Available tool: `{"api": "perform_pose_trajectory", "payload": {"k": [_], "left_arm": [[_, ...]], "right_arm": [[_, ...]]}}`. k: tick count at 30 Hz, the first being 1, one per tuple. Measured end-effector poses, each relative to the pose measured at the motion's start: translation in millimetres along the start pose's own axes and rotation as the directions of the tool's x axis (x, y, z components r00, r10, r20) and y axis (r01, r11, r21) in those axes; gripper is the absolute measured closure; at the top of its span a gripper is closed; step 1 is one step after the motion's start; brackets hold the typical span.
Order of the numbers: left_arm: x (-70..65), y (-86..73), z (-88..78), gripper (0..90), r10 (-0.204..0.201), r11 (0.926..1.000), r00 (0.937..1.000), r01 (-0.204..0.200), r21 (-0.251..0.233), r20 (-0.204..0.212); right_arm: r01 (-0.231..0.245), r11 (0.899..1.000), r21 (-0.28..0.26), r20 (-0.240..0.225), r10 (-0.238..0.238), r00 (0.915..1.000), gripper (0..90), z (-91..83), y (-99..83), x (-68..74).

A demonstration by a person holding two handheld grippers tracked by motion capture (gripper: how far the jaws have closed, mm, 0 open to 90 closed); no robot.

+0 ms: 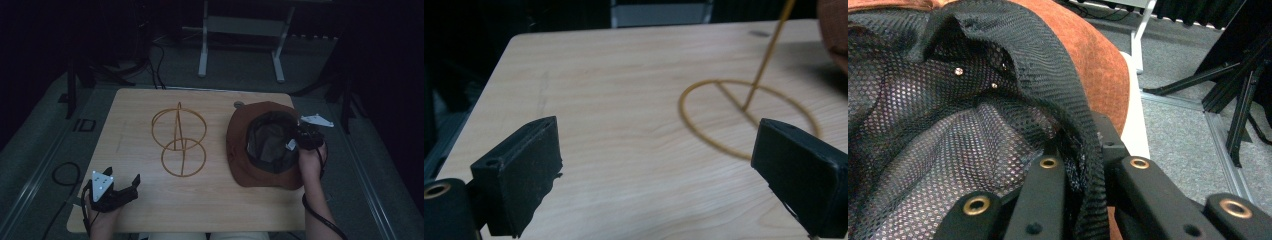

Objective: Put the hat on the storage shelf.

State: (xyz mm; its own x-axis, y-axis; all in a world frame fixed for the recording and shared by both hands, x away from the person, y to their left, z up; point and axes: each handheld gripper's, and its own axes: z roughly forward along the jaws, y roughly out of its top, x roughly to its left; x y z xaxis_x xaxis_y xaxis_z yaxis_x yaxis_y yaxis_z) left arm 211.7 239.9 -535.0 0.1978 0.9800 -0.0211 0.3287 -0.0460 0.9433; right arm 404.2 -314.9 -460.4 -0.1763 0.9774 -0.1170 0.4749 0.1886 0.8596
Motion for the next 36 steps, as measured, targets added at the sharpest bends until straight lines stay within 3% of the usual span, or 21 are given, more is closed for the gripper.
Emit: {"api": "perform_pose_trajectory", "payload": {"k": [5, 9, 13, 15, 19, 23, 26, 29, 36], "left_arm": [[-10.8, 28.1, -15.1, 6.5, 0.03, 0.9985, 0.9968, -0.027, -0.048, 0.073], [-20.4, 54.3, -23.3, 6.5, 0.063, 0.995, 0.989, -0.052, -0.085, 0.134], [-27.6, 80.4, -26.7, 6.5, 0.074, 0.9921, 0.9846, -0.056, -0.113, 0.159], [-34.6, 91.9, -28.1, 6.5, 0.098, 0.9891, 0.981, -0.077, -0.125, 0.168], [-50.5, 115.5, -28.9, 6.5, 0.142, 0.9822, 0.968, -0.112, -0.151, 0.207], [-65.7, 137.0, -22.2, 6.5, 0.155, 0.9799, 0.9546, -0.116, -0.162, 0.254], [-78.5, 150.7, -15.8, 6.5, 0.189, 0.9733, 0.9449, -0.144, -0.178, 0.267], [-92.3, 162.9, -9.2, 6.5, 0.217, 0.9669, 0.9325, -0.164, -0.195, 0.289], [-129.2, 181.6, 4.2, 6.5, 0.268, 0.9571, 0.8946, -0.205, -0.205, 0.358]], "right_arm": [[-0.016, 1.0, -0.007, -0.002, 0.016, 0.9999, 85.6, -14.9, 4.5, -3.6], [-0.009, 1.0, -0.009, 0.001, 0.009, 1.0, 85.5, -23.0, 8.5, -4.2], [-0.008, 1.0, -0.012, -0.01, 0.008, 0.9999, 85.5, -27.2, 10.5, -4.2], [0.001, 1.0, -0.012, -0.009, -0.001, 1.0, 85.5, -29.1, 10.4, -3.5], [0.016, 1.0, -0.013, -0.008, -0.016, 0.9998, 85.5, -32.3, 10.3, -2.9], [0.011, 1.0, -0.014, -0.014, -0.012, 0.9998, 85.5, -34.6, 10.3, -3.5], [0.011, 1.0, -0.017, -0.021, -0.011, 0.9997, 85.5, -36.0, 9.7, -2.9], [0.012, 1.0, -0.019, -0.024, -0.012, 0.9996, 85.5, -36.7, 9.0, -2.3], [0.01, 1.0, -0.024, -0.036, -0.01, 0.9993, 85.4, -41.1, 8.8, -2.5]]}}
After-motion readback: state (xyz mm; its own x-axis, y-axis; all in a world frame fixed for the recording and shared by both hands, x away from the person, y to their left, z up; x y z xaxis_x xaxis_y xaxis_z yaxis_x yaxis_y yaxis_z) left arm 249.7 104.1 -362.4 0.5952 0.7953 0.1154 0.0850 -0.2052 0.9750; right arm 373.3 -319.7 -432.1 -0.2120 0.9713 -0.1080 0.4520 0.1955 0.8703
